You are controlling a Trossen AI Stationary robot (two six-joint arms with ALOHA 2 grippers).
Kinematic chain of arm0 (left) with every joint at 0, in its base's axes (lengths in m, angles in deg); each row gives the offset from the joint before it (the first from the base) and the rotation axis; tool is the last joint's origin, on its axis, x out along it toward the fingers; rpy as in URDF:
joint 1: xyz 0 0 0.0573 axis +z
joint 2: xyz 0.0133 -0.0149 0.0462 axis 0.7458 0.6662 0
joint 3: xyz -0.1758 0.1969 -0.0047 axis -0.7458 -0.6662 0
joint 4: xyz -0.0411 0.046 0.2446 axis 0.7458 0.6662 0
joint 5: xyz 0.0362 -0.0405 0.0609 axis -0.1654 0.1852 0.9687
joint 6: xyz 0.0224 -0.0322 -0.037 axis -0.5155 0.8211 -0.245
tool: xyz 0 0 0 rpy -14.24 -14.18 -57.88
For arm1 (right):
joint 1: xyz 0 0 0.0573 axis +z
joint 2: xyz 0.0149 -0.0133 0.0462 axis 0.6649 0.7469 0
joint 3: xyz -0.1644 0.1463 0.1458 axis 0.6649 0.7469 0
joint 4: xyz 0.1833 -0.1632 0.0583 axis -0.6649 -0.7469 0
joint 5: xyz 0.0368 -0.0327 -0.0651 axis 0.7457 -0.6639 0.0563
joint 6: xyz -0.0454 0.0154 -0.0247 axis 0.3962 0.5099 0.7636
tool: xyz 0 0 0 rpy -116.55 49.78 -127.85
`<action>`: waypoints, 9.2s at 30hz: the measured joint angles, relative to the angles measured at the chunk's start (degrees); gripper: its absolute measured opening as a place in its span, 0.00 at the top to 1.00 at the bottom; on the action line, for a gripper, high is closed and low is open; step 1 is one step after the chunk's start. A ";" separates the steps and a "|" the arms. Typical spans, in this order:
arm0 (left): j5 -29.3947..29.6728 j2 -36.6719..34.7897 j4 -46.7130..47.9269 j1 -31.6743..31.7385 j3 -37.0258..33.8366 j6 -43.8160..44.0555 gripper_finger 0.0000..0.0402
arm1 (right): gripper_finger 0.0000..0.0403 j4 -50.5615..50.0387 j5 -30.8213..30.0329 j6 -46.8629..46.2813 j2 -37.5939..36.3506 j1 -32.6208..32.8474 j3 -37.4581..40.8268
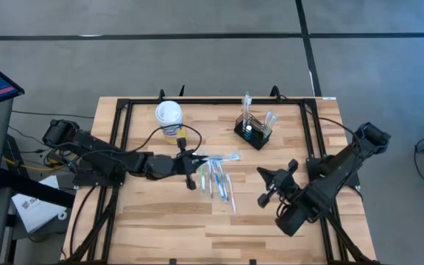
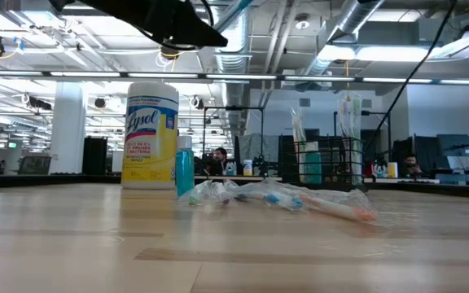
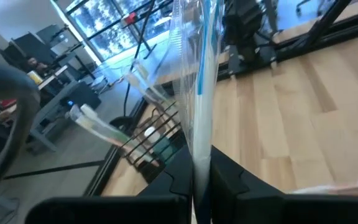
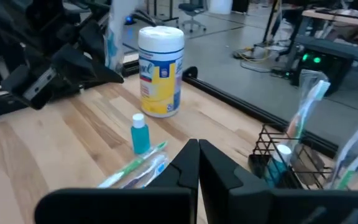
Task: Pick & Place toothbrushing station
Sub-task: Put the right blue toothbrush into the black wire organizer
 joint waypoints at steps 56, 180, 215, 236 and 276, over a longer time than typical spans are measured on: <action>-11.43 0.00 -3.06 2.03 0.00 2.36 0.97 | 1.00 114.98 40.54 93.66 -7.79 -19.11 34.83; -10.03 -0.31 -6.56 1.99 -1.38 1.22 0.58 | 0.99 89.03 44.99 83.75 -14.77 -27.41 25.18; -10.05 -0.31 -6.38 1.99 -1.38 1.51 0.60 | 0.99 54.08 23.65 62.23 -30.00 -28.70 25.22; -10.06 -0.31 -6.20 1.99 -1.38 2.36 0.61 | 0.99 45.19 24.15 57.24 -33.25 -36.18 25.25; -10.07 -0.32 -6.26 2.19 -1.38 2.36 0.62 | 0.99 61.65 36.79 53.89 -39.31 -48.51 43.65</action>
